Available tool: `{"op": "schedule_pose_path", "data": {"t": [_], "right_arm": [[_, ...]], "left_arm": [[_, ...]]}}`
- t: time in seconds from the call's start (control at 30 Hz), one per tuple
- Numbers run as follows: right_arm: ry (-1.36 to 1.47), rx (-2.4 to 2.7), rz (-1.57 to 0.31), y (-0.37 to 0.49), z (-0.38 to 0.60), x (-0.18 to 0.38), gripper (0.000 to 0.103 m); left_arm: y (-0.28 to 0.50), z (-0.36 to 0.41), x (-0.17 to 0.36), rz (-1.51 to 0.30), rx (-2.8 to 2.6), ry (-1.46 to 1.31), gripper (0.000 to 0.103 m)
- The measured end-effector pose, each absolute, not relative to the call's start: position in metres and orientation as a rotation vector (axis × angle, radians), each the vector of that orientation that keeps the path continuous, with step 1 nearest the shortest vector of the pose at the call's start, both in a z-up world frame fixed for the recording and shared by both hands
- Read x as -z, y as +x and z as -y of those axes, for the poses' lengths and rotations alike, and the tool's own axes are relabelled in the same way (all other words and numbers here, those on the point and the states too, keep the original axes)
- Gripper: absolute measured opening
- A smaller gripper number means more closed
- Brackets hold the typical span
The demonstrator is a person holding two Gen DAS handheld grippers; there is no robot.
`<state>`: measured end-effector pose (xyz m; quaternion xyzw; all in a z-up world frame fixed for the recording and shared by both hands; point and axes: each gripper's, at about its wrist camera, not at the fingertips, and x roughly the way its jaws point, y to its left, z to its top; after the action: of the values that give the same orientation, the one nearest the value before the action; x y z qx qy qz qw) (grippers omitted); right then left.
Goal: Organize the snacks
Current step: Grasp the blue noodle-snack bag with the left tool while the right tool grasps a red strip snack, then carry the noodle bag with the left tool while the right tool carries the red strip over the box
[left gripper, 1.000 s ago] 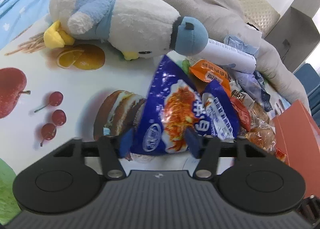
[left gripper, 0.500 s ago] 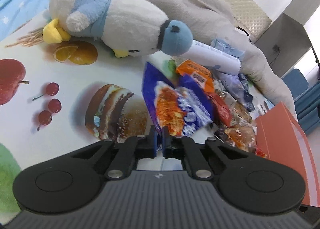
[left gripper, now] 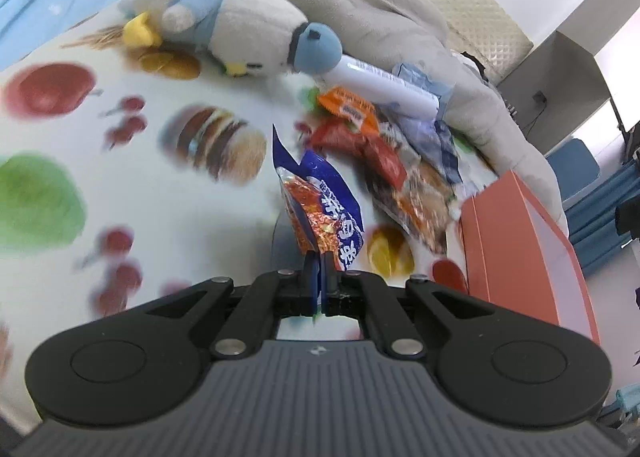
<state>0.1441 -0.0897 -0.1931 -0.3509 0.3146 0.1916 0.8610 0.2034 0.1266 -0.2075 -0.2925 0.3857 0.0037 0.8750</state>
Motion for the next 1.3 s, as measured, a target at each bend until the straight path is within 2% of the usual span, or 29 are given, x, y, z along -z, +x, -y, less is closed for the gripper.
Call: {"op": "schedule_pose_path", "data": {"t": [0.37, 0.83, 0.93, 0.97, 1.0, 1.03, 1.07, 1.1, 1.17, 1.23, 1.3], "right_arm": [[-0.713, -0.425, -0.618, 0.081, 0.105, 0.187, 0.003], [-0.616, -0.365, -0.68, 0.068, 0.129, 0.191, 0.004], [-0.576, -0.354, -0.699, 0.07, 0.135, 0.191, 0.007], [-0.557, -0.348, -0.707, 0.071, 0.138, 0.191, 0.011], [-0.541, -0.339, -0.713, 0.072, 0.141, 0.191, 0.026], [-0.516, -0.333, -0.715, 0.073, 0.144, 0.191, 0.036], [-0.483, -0.329, -0.716, 0.074, 0.147, 0.189, 0.053], [-0.441, -0.335, -0.718, 0.075, 0.152, 0.187, 0.06], [-0.35, -0.344, -0.73, 0.078, 0.16, 0.184, 0.06], [-0.267, -0.34, -0.732, 0.082, 0.167, 0.182, 0.064], [-0.214, -0.329, -0.729, 0.087, 0.172, 0.182, 0.077]], "left_arm": [[0.121, -0.098, 0.204, -0.846, -0.013, -0.607, 0.001], [0.107, -0.067, 0.212, -0.962, 0.051, -0.551, 0.004], [0.106, -0.067, 0.212, -0.996, 0.059, -0.541, 0.013], [0.106, -0.068, 0.211, -1.0, 0.062, -0.535, 0.026], [0.106, -0.068, 0.209, -1.004, 0.063, -0.525, 0.047], [0.106, -0.068, 0.207, -1.007, 0.053, -0.506, 0.057], [0.106, -0.068, 0.204, -1.003, 0.041, -0.486, 0.07], [0.105, -0.069, 0.201, -0.994, 0.032, -0.467, 0.076], [0.105, -0.07, 0.194, -0.984, 0.002, -0.417, 0.082], [0.106, -0.072, 0.188, -0.97, -0.026, -0.35, 0.084], [0.108, -0.074, 0.182, -0.951, -0.015, -0.31, 0.085]]}}
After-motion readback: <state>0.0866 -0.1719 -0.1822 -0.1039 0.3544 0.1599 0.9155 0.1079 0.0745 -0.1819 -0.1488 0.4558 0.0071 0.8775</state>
